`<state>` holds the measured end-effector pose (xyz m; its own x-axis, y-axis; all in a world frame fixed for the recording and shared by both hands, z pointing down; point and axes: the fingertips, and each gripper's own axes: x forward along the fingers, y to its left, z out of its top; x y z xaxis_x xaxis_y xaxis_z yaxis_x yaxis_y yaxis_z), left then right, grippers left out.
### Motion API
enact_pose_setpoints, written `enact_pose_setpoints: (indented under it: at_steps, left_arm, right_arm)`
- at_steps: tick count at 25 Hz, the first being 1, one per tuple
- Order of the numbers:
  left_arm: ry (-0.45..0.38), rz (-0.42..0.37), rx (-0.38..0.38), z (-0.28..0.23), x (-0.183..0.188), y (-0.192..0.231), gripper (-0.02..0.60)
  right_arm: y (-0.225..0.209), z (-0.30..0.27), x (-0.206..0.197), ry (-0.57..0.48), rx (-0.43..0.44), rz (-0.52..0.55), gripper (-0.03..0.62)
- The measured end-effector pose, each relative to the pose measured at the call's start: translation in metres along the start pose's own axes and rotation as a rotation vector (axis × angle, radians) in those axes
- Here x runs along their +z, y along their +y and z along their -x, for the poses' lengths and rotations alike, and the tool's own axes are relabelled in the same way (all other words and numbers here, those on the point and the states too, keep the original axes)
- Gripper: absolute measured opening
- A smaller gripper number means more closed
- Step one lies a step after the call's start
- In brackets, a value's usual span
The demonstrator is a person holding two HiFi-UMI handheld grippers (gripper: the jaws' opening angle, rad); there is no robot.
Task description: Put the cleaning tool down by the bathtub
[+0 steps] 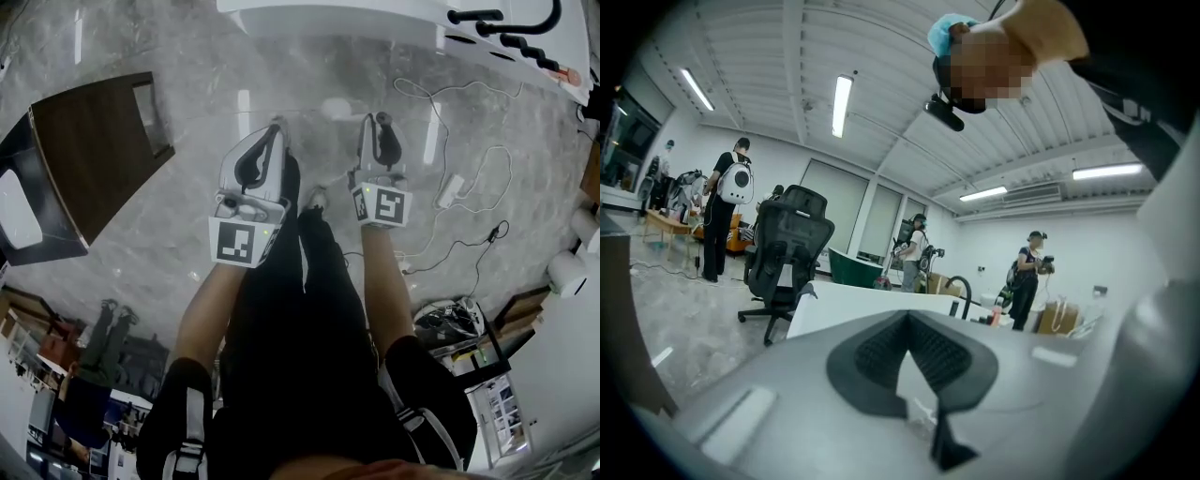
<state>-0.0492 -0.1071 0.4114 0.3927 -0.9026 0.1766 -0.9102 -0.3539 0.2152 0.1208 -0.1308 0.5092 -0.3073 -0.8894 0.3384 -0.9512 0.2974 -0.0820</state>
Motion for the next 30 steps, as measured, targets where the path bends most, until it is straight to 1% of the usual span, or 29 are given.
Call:
enact_pose_setpoints:
  at_steps: [4, 6, 10, 17, 24, 30]
  left_arm:
    - [-0.015, 0.014, 0.027, -0.007, -0.016, 0.017, 0.008]
    - [-0.018, 0.024, 0.029, -0.013, -0.024, 0.021, 0.008]
    - [-0.004, 0.008, 0.023, -0.021, -0.038, 0.036, 0.008]
    - [0.010, -0.019, 0.018, -0.037, -0.065, 0.060, 0.008]
    - [0.031, -0.008, 0.013, -0.048, -0.094, 0.075, 0.008]
    - [0.028, -0.011, 0.027, -0.058, -0.109, 0.093, 0.008]
  right_arm:
    - [0.001, -0.027, -0.031, 0.012, -0.005, -0.003, 0.086]
    - [-0.002, -0.040, -0.045, 0.027, -0.007, -0.009, 0.086]
    - [-0.001, -0.066, -0.070, 0.030, -0.007, -0.024, 0.086]
    - [0.000, -0.097, -0.107, 0.035, -0.010, -0.013, 0.086]
    - [0.001, -0.126, -0.152, 0.075, 0.007, -0.016, 0.086]
    - [0.003, -0.148, -0.191, 0.104, 0.018, -0.012, 0.086]
